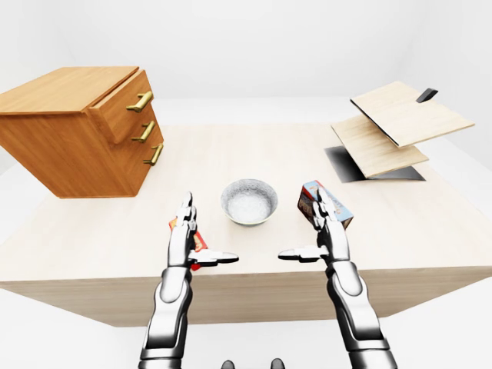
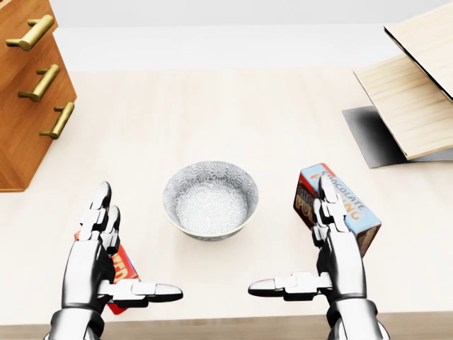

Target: Close the top drawer of the cabinet and put the bowl on top of it.

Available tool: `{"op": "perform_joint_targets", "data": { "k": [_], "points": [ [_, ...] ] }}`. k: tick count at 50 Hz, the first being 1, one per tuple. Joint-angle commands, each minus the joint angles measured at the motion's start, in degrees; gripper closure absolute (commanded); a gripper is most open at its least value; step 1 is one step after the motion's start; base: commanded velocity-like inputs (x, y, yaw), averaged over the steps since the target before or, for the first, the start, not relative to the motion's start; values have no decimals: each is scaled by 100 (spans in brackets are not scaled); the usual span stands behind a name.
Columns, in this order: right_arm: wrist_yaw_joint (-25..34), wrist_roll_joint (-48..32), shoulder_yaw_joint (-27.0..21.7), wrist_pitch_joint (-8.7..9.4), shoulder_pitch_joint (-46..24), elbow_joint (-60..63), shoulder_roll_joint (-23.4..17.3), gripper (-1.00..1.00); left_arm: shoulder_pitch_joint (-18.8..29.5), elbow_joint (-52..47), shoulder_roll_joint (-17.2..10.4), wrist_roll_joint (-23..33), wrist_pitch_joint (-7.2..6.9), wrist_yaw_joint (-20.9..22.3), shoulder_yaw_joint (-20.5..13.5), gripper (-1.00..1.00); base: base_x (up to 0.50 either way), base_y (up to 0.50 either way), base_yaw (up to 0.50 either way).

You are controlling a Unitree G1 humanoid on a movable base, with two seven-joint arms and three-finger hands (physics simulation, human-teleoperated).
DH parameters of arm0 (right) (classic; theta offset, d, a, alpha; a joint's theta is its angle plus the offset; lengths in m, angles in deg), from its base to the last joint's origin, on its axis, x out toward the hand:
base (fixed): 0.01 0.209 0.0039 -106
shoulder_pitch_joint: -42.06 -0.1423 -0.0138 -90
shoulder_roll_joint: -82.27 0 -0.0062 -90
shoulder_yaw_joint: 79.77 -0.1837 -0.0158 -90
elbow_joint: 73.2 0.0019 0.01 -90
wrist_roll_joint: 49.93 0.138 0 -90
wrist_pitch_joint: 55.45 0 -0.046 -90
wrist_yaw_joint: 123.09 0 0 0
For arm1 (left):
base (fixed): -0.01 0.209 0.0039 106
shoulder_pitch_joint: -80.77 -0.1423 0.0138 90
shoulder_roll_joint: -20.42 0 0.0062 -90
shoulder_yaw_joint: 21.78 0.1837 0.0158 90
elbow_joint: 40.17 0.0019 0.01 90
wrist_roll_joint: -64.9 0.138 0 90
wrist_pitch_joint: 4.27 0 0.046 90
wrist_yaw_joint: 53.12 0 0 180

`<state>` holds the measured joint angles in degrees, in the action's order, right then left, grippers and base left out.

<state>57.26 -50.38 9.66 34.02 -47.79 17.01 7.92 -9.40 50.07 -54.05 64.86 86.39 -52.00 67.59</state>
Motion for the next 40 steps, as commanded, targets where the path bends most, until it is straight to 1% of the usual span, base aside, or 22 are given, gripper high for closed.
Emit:
{"op": "perform_joint_targets", "data": {
  "k": [1, 2, 5, 6, 7, 8, 9, 10, 12, 14, 15, 16, 17, 18, 20, 24, 26, 27, 28, 29, 33, 40],
  "points": [
    [-110, -231, -61, -71, 23, 34, -33, -100, 29, 119, -82, 45, 163, 158, -136, -100, 0, 0, 0],
    [-96, -227, -58, -43, 10, 53, -38, -100, 44, 139, -87, 38, 166, 162, -149, -100, 0, 0, 0],
    [-95, -227, -58, -41, 10, 55, -38, -100, 45, 141, -87, 38, 166, 163, -151, -100, 0, 0, 0],
    [19, -173, -11, 57, 133, 283, -35, -100, 48, 104, -99, 79, 191, 78, -198, -100, 0, 0, 0],
    [93, -170, 21, 33, 186, 342, -41, -100, 65, 113, -110, 48, 180, 96, -220, -100, 0, 0, 0],
    [28, -214, 15, 40, 199, 355, -20, -100, 62, 71, -118, 12, 115, 124, -234, -100, 0, 0, 0],
    [41, -216, 29, 0, 227, 340, -13, -100, 94, 110, -136, -33, 87, 164, -261, -100, 0, 0, 0],
    [86, -184, 30, 77, 241, 432, -19, -100, 65, 23, -142, -44, 39, 174, -272, -100, 0, 0, 0],
    [51, -221, 41, 60, 309, 531, -5, -100, -70, -244, -128, -41, -66, 186, -259, -100, 0, 0, 0],
    [21, -216, 22, 151, 336, 676, 1, -100, -177, -457, -117, -16, -139, 199, -244, -100, 0, 0, 0],
    [36, -210, 31, 138, 383, 729, 0, -100, -225, -555, -109, -11, -168, 202, -245, -100, 0, 0, 0],
    [63, -205, 53, 154, 464, 872, 1, -100, -348, -801, -100, -11, -253, 229, -229, -100, 0, 0, 0],
    [39, -240, 65, 117, 488, 894, 7, -100, -399, -911, -89, -19, -286, 239, -233, -100, 0, 0, 0],
    [7, -270, 74, 39, 503, 874, 16, -100, -441, -995, -80, -12, -310, 245, -229, -100, 0, 0, 0],
    [39, -250, 82, 69, 505, 904, 12, -100, -550, -1206, -66, -13, -386, 284, -212, -100, 0, 0, 0],
    [50, -239, 85, 99, 580, 1051, 13, -100, -664, -1456, -54, -1, -453, 304, -228, -100, 0, 0, 0],
    [92, -216, 94, 145, 661, 1205, 7, -100, -723, -1604, -49, -25, -517, 332, -250, -100, 0, 0, 0],
    [92, -209, 93, 130, 703, 1261, 13, -100, -754, -1664, -45, -25, -536, 344, -253, -100, 0, 0, 0],
    [178, -156, 114, 45, 794, 1366, 3, -100, -806, -1760, -41, -18, -552, 353, -255, -100, 0, 0, 0],
    [147, -184, 112, 117, 827, 1434, 12, -100, -845, -1832, -34, -17, -565, 363, -257, -100, 0, 0, 0],
    [249, -137, 154, 107, 1156, 1954, 7, -100, -1085, -2272, -2, -24, -565, 423, -253, -100, 0, 0, 0],
    [325, -34, 124, 179, 1513, 2616, 16, -100, -1332, -2619, 51, 12, -565, 471, -175, -100, 0, 0, 0]
  ]
}}
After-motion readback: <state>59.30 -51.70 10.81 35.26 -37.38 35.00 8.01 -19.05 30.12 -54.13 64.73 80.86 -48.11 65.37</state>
